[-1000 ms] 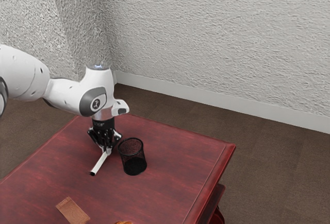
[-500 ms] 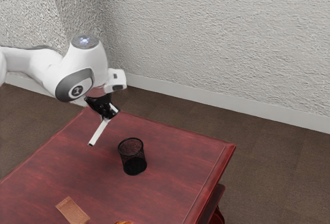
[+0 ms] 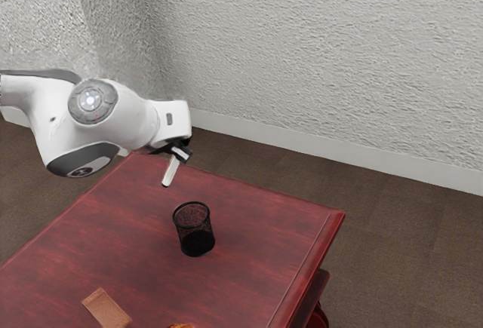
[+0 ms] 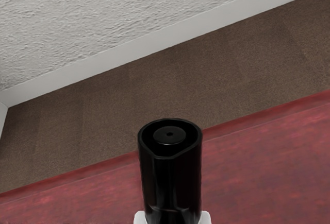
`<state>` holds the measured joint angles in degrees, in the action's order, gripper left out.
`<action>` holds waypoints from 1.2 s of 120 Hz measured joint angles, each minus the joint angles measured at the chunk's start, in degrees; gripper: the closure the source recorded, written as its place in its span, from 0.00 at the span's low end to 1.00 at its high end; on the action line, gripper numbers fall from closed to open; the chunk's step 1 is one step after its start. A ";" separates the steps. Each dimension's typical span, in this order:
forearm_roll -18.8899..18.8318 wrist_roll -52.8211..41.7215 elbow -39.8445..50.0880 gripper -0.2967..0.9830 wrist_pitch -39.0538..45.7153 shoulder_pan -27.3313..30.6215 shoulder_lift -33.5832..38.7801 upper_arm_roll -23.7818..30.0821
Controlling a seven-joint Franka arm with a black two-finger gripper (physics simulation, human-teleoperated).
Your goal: Put the marker into the pen holder.
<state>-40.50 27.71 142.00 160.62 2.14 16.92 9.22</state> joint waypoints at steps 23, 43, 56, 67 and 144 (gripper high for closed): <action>-0.81 11.09 4.47 0.85 2.10 -0.01 2.20 2.30; -0.91 18.62 5.73 0.85 2.77 -0.01 2.14 2.46; -1.95 22.40 5.65 0.85 2.97 0.04 1.00 2.46; -4.22 25.07 4.70 0.85 3.06 0.14 -0.57 2.40; -8.92 33.71 2.95 0.55 3.29 2.43 -3.34 1.59</action>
<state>-49.42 61.41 144.95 163.91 4.56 13.57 10.81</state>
